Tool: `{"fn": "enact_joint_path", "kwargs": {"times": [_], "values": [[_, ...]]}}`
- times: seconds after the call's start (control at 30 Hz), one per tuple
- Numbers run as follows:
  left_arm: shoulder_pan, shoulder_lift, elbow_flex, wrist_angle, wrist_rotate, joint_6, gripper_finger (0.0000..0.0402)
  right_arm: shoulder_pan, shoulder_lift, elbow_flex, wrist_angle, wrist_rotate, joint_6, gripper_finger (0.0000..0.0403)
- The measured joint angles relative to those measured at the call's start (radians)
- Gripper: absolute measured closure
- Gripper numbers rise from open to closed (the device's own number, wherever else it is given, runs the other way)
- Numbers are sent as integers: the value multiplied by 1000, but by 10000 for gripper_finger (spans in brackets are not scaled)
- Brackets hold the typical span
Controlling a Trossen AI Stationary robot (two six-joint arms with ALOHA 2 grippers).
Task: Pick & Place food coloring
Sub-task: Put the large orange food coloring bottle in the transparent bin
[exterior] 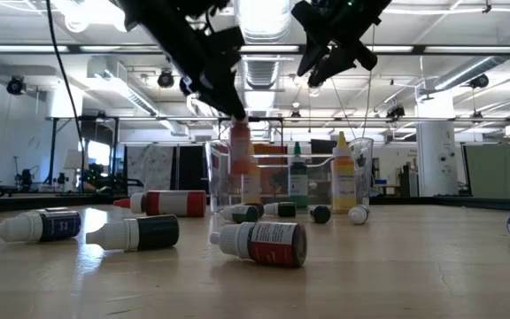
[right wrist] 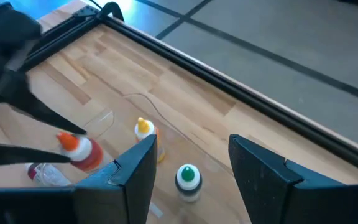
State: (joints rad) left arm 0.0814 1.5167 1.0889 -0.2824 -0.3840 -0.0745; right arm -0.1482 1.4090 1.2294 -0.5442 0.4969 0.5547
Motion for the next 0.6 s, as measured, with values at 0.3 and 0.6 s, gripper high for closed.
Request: {"fn": "enact_joint_path", "kwargs": {"times": [0.3,0.6], "values": [[7,92,0,31,-83,-34,316,0,0,-2,-1,0,4,211],[38,142,-3,31,-92,-93,316,7,0,-5,-3,-2,15,211]]}}
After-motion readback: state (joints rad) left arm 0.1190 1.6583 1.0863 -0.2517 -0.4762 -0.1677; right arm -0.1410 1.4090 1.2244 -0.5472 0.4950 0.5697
